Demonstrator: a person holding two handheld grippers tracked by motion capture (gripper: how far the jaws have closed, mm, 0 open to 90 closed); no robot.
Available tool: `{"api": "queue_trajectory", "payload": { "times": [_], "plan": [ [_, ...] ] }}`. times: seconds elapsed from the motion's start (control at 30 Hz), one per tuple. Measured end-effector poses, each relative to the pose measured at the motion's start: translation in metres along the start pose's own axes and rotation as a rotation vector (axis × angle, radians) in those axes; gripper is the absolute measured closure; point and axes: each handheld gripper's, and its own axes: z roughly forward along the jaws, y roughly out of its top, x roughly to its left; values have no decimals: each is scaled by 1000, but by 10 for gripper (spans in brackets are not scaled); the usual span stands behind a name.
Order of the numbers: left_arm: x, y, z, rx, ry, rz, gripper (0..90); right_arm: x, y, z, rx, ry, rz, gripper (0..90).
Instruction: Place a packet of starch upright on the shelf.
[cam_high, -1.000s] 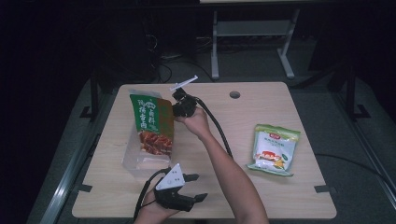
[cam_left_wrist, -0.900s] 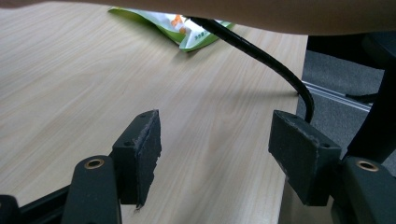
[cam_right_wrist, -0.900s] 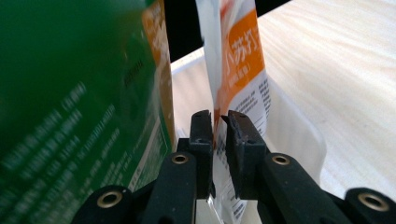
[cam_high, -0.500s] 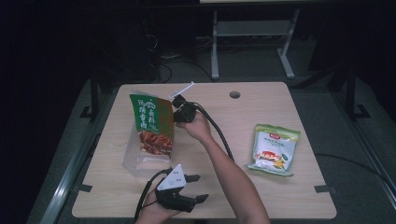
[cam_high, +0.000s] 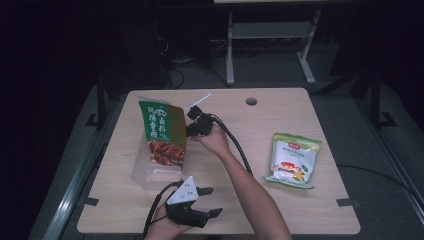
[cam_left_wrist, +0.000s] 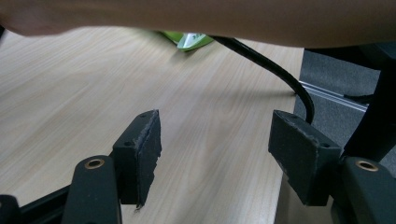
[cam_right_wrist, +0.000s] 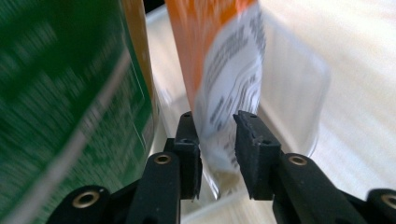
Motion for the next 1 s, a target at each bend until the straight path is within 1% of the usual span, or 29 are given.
{"api": "queue_trajectory", "payload": {
  "times": [0.07, 0.1, 0.13, 0.17, 0.2, 0.27, 0.3, 0.37, 0.4, 0.47, 0.53, 0.57, 0.67, 0.77, 0.87, 0.93, 1.0],
  "plan": [
    [-1, 0, 1, 1, -2, -3, 338, -1, -4, 4, 4, 7, -5, 749],
    [-1, 0, 1, 2, -2, -2, 338, -1, -5, 4, -4, -4, -16, 801],
    [-1, 0, 1, 3, -3, -3, 338, -1, -4, 4, -5, -2, -16, 847],
    [-1, 0, 2, 3, -3, -1, 338, 0, -4, 4, 1, -11, -24, 876],
    [-1, 0, 2, 4, -4, 1, 338, 1, -4, 4, 8, -23, -39, 890],
    [-1, 0, 2, 5, -4, 1, 338, 2, -5, 7, 12, -27, -49, 896],
    [-1, 0, 2, 4, -5, 1, 338, 2, -6, 7, 15, -36, -47, 897],
    [-1, 0, 2, 6, -5, 3, 339, -1, -8, 9, 9, -25, -19, 897],
    [-1, 0, 2, 9, -7, 1, 338, -1, -9, 10, 8, -28, -16, 896],
    [-2, 0, 3, 10, -12, 3, 338, -2, -10, 10, -4, -19, -2, 873],
    [-3, -1, 4, 17, -17, 7, 339, -2, -10, 4, -11, -35, -12, 816],
    [-4, -1, 4, 18, -18, 9, 339, 1, -9, 0, -13, -46, -6, 787],
    [-5, -1, 5, 21, -22, 13, 338, 2, -11, -9, -29, -55, 0, 735],
    [-5, -2, 5, 25, -24, 16, 338, 1, -18, -22, -50, -69, 18, 687],
    [-4, -3, 7, 33, -28, 19, 338, -1, -25, -34, -62, -82, 25, 658],
    [-4, -3, 8, 34, -23, 29, 337, -2, -30, -45, -70, -91, 23, 646],
    [-4, -4, 9, 34, -24, 26, 336, -1, -35, -55, -72, -104, 17, 634]
  ]
}}
